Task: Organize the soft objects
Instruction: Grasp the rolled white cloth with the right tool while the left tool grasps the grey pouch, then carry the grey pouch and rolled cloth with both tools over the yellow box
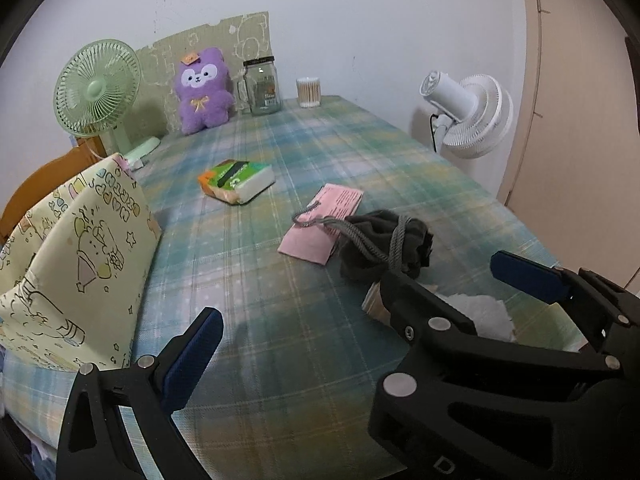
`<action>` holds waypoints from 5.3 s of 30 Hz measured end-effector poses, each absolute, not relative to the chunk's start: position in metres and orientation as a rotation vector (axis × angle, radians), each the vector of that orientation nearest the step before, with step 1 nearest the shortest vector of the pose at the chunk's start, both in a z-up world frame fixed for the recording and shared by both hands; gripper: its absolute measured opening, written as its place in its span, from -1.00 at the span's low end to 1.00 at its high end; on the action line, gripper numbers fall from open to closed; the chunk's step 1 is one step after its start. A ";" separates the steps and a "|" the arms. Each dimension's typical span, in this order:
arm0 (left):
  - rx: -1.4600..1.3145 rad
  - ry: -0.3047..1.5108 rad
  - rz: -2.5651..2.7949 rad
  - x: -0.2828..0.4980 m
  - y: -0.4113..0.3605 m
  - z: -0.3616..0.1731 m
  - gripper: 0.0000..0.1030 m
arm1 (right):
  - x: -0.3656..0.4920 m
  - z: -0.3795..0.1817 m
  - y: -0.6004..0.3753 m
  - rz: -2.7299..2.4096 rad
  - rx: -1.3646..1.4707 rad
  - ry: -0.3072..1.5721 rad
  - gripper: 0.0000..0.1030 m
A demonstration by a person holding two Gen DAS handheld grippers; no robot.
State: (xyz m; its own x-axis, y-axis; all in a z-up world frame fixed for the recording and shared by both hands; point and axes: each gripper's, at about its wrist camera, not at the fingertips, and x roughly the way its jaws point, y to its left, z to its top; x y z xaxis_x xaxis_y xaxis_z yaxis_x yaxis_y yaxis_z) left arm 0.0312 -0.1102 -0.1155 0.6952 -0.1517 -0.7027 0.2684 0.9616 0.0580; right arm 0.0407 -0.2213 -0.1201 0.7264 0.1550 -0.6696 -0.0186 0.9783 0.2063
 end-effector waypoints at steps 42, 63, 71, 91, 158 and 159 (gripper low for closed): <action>0.135 0.773 -0.282 0.055 -0.145 -0.120 0.98 | 0.053 -0.113 -0.255 0.009 0.152 0.766 -0.56; 0.152 0.801 -0.272 0.089 -0.168 -0.121 0.76 | 0.092 -0.117 -0.280 0.018 0.193 0.789 -0.55; 0.113 0.854 -0.294 0.096 -0.167 -0.122 0.32 | 0.101 -0.116 -0.281 0.035 0.195 0.795 -0.55; 0.101 0.824 -0.269 0.087 -0.146 -0.100 0.18 | 0.094 -0.093 -0.261 0.057 0.197 0.758 -0.55; 0.071 0.612 -0.137 0.075 -0.011 0.022 0.17 | 0.086 0.042 -0.125 0.170 0.096 0.532 -0.55; 0.069 0.610 -0.133 0.074 -0.009 0.023 0.17 | 0.086 0.043 -0.122 0.175 0.093 0.529 -0.55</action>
State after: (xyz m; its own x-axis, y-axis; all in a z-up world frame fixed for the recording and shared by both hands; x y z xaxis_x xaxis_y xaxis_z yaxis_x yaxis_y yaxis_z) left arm 0.0740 -0.0088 0.0231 0.8115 -0.1044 -0.5749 0.1452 0.9891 0.0254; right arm 0.0859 -0.1221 0.0429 0.8489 0.1901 -0.4932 -0.1424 0.9808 0.1329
